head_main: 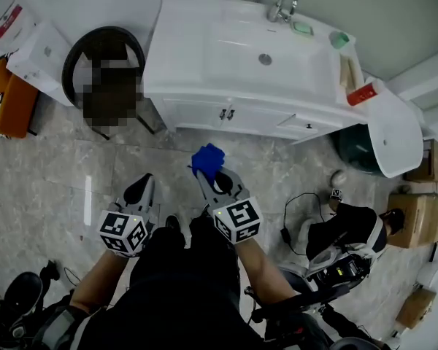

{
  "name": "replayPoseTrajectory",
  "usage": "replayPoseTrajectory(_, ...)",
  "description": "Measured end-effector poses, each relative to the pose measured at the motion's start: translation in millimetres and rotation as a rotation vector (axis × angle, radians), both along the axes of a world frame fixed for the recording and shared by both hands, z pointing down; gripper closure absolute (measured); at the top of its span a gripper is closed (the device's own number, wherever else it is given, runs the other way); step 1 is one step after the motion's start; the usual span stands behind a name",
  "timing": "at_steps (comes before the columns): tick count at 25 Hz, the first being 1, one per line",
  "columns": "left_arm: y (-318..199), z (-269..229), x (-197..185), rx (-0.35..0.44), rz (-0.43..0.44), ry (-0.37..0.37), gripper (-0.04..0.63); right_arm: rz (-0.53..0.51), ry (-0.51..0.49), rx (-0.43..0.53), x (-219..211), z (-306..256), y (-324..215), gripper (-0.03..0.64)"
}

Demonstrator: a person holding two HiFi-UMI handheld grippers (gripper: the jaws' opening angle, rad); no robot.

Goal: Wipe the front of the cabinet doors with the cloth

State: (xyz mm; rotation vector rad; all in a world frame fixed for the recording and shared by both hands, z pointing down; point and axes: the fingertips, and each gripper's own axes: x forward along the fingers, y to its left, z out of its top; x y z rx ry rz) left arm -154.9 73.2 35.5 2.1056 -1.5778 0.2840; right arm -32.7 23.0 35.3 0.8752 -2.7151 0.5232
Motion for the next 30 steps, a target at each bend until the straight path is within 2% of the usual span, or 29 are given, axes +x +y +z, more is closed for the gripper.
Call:
replayPoseTrajectory(6, -30.9, 13.8, 4.8, 0.015, -0.041, -0.026, 0.592, -0.070, -0.027, 0.013, -7.9, 22.3, -32.9, 0.568)
replayPoseTrajectory(12, -46.1, 41.1, -17.4, 0.026, -0.090, -0.023, 0.592, -0.161, -0.082, 0.016, -53.7, 54.5, -54.8, 0.568)
replayPoseTrajectory(14, -51.8, 65.3, -32.1, 0.026, -0.100, -0.019, 0.592, -0.166, -0.094, 0.055, -74.1, 72.3, -67.3, 0.568)
replayPoseTrajectory(20, -74.8, 163.6, -76.5, 0.026, -0.172, 0.004, 0.592, -0.193, -0.036, 0.283, -127.9, 141.0, -105.4, 0.568)
replayPoseTrajectory(23, -84.4, 198.0, -92.0, 0.041, -0.200, 0.008, 0.592, -0.205, -0.060, 0.300, -151.6, 176.1, -123.5, 0.568)
replayPoseTrajectory(26, -88.0, 222.1, -107.2, 0.070, -0.221, -0.003, 0.592, -0.237, -0.036, 0.285, -178.0, 212.6, -137.6, 0.568)
replayPoseTrajectory(30, -94.2, 263.5, -123.2, 0.111, -0.231, -0.033, 0.592, -0.267, -0.009, 0.393, -213.9, 259.4, -158.7, 0.568)
